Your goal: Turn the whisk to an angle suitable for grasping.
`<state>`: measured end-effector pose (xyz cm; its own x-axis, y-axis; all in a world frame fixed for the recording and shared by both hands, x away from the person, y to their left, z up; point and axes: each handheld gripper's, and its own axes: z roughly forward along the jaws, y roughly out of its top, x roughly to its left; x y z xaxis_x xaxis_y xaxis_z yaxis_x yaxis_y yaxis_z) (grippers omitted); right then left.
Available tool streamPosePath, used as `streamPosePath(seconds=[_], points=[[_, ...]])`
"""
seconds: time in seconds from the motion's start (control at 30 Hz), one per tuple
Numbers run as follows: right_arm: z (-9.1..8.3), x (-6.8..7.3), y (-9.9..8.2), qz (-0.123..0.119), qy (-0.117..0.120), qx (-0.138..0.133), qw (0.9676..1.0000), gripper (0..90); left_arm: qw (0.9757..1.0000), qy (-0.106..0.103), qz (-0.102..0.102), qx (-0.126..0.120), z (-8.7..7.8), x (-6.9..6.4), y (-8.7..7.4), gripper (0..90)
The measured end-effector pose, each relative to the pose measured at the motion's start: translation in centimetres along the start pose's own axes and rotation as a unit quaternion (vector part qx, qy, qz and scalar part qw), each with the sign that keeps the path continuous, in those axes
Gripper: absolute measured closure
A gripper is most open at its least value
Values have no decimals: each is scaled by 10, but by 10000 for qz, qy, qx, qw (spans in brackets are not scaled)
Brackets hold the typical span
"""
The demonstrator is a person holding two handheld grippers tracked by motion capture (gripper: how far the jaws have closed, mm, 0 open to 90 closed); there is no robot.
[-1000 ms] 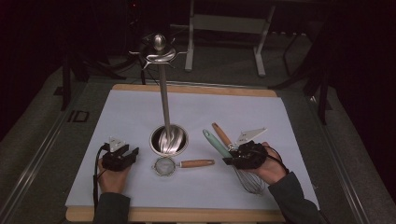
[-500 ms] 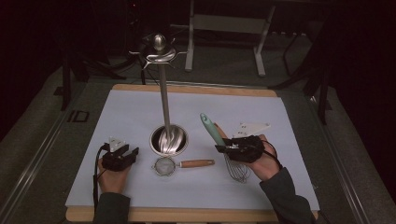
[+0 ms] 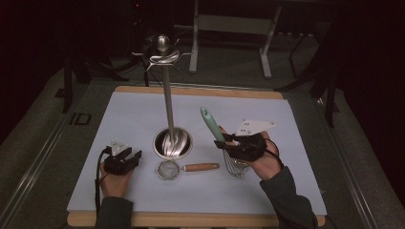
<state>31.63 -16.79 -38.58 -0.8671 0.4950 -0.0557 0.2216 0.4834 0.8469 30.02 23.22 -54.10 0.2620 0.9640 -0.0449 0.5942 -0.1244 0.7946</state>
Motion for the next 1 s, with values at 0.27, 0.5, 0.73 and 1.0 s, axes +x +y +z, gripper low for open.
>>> streamPosePath(seconds=[0.27,0.5,0.73,1.0], points=[[-2,0,13,13,-65,-285,9996,696,10000,-9,-6,-4,0,0,0,558],[0,0,31,-12,-31,-509,9987,696,10000,-16,-29,-12,0,1,0,558],[0,1,50,-37,-10,-777,9970,695,10000,-22,-44,-15,0,1,0,558],[1,4,73,-75,41,-1023,9947,695,10000,-8,-41,-16,0,1,0,557]])
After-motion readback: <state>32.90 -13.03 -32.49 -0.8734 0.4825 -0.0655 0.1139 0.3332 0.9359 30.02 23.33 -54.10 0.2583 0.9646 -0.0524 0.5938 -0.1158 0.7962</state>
